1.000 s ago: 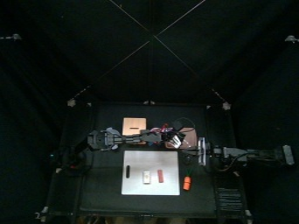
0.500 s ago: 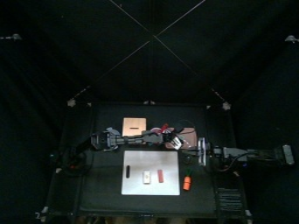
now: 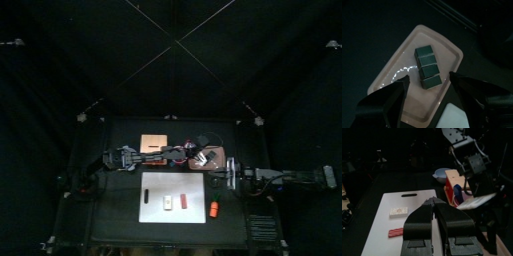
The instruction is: Drop sushi roll on plate
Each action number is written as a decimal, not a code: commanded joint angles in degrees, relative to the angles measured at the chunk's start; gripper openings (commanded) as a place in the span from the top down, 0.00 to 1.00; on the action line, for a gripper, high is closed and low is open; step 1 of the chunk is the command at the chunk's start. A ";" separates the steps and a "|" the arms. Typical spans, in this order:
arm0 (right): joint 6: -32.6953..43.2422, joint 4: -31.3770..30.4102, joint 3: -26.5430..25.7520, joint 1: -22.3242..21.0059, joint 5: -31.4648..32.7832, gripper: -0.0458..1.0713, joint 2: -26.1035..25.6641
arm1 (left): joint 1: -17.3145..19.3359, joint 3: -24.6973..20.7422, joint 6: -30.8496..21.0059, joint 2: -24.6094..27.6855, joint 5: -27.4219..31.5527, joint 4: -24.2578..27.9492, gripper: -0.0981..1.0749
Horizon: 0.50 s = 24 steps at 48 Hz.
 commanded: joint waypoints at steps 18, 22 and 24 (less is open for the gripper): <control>0.00 0.18 0.09 0.09 -0.18 0.95 1.32 | -5.63 13.36 1.41 -14.85 -1.93 11.16 0.09; 0.00 0.18 0.09 -0.09 -0.26 0.95 1.41 | -6.68 16.44 1.41 -16.88 -5.01 11.51 0.09; 0.00 0.18 0.09 -0.09 -0.26 0.95 1.49 | -7.03 17.84 1.41 -17.84 -6.77 11.51 0.09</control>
